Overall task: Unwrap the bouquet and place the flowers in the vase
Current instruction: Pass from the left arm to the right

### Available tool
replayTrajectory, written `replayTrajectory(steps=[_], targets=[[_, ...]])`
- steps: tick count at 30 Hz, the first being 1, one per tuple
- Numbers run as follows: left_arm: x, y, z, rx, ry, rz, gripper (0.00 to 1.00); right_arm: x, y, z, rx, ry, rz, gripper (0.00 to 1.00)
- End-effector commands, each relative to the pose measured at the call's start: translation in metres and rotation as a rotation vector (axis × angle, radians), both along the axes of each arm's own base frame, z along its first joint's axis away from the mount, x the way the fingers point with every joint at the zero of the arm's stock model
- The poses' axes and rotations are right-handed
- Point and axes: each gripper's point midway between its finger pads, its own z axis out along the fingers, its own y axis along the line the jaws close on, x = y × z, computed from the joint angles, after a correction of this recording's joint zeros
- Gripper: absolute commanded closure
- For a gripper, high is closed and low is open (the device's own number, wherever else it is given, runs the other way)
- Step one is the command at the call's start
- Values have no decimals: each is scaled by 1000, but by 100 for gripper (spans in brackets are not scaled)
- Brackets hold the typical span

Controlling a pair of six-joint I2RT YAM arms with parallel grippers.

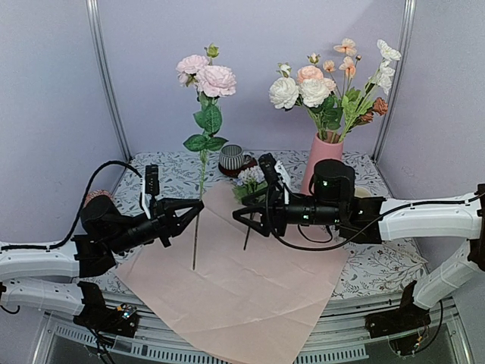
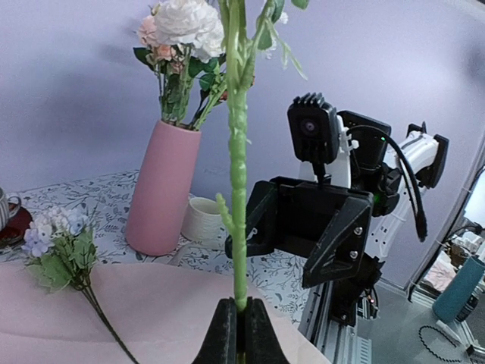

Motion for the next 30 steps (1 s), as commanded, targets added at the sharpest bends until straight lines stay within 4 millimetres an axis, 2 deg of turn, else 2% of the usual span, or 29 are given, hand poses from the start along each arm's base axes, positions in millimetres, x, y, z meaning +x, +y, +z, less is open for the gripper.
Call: replayTrajectory(steps=[1, 6, 18, 26, 30], targets=[[-24, -7, 16, -48, -86, -116, 100, -8, -5, 37, 86, -13, 20, 37], [-34, -7, 18, -71, -111, -163, 100, -18, -6, 53, 149, -3, 63, 37], [-49, -16, 20, -84, -140, -255, 100, -28, -1, 72, 216, 4, 136, 38], [-53, -26, 16, -77, -135, -297, 100, -30, 15, 80, 224, -2, 196, 45], [-54, -30, 13, -68, -126, -312, 100, -32, 25, 77, 217, 10, 245, 46]])
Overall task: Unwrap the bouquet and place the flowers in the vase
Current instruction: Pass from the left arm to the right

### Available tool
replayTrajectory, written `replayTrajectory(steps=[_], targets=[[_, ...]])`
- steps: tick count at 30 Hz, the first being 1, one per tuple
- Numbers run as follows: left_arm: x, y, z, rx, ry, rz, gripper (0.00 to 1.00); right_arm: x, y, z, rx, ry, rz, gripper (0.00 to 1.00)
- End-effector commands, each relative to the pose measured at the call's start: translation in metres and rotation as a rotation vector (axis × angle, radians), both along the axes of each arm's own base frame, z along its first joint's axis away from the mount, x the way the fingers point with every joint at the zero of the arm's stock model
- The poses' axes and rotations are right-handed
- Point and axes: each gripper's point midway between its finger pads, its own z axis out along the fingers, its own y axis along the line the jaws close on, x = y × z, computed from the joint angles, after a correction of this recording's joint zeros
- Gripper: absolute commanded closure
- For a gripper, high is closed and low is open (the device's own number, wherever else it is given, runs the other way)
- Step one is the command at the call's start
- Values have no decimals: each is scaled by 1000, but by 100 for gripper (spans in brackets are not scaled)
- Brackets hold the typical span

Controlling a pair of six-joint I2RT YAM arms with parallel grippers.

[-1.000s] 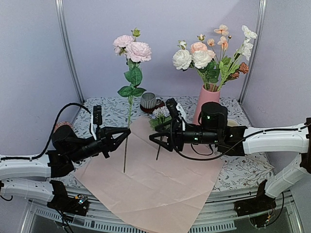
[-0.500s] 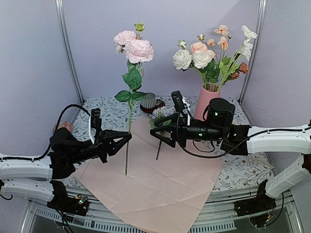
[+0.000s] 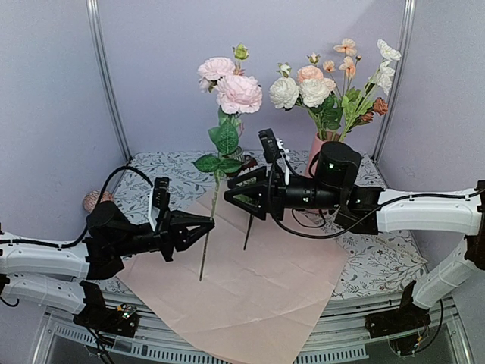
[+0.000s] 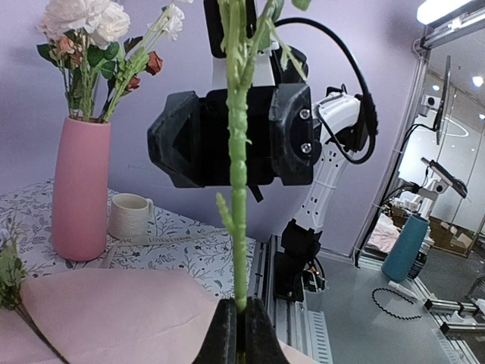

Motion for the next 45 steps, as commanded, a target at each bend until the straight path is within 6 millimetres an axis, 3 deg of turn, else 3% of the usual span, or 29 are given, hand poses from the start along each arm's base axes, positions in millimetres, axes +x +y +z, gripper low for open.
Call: replayTrajectory(steps=[1, 12, 24, 31, 45], targets=[[-9, -5, 15, -38, -35, -39, 100, -8, 12, 6, 16, -5, 77, 46], [-7, -6, 12, -33, -37, -27, 100, -16, 6, 4, 48, -30, 85, 47], [-7, -8, 13, -29, -48, -34, 100, 2, -19, 9, 92, -29, -97, 44], [-7, -12, 14, -27, -49, -50, 100, -13, -13, 7, 84, -64, 1, 45], [-8, -18, 11, -20, -40, -73, 100, -12, 5, 7, 83, -78, 40, 58]])
